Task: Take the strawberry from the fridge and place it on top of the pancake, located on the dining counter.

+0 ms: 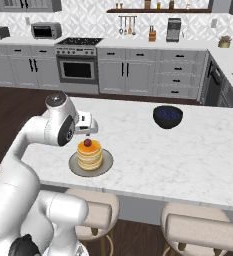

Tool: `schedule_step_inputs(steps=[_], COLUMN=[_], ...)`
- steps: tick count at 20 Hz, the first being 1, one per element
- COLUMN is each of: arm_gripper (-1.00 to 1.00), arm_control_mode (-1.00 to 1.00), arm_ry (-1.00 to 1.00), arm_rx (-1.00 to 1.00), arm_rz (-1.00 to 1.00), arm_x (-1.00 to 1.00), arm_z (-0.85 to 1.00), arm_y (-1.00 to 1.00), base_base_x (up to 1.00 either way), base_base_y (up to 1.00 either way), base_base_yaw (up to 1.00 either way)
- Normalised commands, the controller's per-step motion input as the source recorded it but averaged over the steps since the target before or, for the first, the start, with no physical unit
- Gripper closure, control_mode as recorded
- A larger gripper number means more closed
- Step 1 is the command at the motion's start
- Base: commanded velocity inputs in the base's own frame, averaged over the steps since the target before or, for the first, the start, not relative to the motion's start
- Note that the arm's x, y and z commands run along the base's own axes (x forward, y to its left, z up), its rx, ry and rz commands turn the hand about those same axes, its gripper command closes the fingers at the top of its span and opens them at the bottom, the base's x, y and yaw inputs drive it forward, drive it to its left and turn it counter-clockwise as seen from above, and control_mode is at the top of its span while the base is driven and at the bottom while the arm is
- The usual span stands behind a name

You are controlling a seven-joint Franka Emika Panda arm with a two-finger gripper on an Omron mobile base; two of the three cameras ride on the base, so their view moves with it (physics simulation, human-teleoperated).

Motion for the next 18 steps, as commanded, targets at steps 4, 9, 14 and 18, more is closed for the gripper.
schedule_step_inputs(steps=[4,9,14,18], arm_gripper=[-1.0,-1.0,-1.0,-1.0], arm_control_mode=[-1.0,-1.0,-1.0,-1.0], arm_ry=[-0.13,-0.05,-0.09,-0.08], arm_rx=[0.0,0.0,0.0,0.0], arm_rz=[0.0,0.0,0.0,0.0], arm_x=[-0.97,-0.97,-0.91,-0.88], arm_z=[0.92,0.8,0.63,0.53], arm_y=[0.0,0.0,0.0,0.0], base_base_x=[0.0,0.0,0.0,0.0], base_base_y=[0.0,0.0,0.0,0.0], base_base_yaw=[0.0,0.0,0.0,0.0])
